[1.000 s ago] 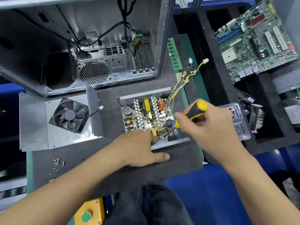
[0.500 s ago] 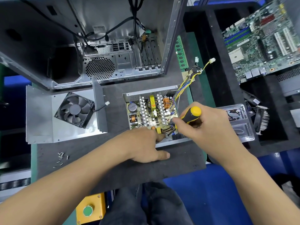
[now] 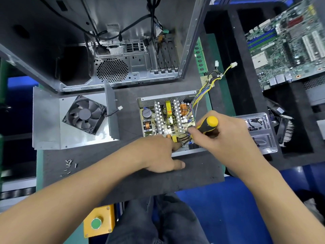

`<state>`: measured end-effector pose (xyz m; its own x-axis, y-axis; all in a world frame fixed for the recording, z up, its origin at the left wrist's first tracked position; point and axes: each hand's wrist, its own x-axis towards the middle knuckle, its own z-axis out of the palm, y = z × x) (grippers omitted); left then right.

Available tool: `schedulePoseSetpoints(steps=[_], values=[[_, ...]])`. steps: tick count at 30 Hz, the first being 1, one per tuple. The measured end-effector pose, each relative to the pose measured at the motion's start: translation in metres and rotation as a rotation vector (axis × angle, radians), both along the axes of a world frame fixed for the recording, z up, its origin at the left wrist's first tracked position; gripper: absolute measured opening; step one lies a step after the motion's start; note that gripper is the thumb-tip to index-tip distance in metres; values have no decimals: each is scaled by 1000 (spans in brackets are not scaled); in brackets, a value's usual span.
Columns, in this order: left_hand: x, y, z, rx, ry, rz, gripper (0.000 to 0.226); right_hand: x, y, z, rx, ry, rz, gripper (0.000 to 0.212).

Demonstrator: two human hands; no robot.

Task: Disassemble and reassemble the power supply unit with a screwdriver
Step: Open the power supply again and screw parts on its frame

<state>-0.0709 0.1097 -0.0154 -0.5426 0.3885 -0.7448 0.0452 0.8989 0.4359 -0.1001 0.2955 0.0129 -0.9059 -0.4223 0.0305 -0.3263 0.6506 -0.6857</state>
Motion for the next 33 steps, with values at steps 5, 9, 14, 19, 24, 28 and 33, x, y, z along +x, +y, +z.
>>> schedulePoseSetpoints(steps=[5, 9, 14, 19, 24, 28, 33], values=[[-1, 0, -1, 2, -4, 4, 72, 1, -1, 5, 30, -26, 14, 32], [0, 0, -1, -1, -1, -2, 71, 4, 1, 13, 26, -97, -4, 30], [0, 0, -2, 7, 3, 16, 69, 10, 2, 23, 167, 48, 114, 30], [0, 1, -2, 6, -5, 35, 71, 14, -1, 26, 261, -8, 168, 20], [1, 0, -2, 4, 7, 42, 71, 16, 2, 28, 207, -89, 125, 13], [1, 0, -2, 2, 7, 35, 73, 12, 12, 32, 114, -144, 26, 10], [2, -2, -2, 23, 3, 41, 76, 7, 25, 33, -24, -44, -100, 14]])
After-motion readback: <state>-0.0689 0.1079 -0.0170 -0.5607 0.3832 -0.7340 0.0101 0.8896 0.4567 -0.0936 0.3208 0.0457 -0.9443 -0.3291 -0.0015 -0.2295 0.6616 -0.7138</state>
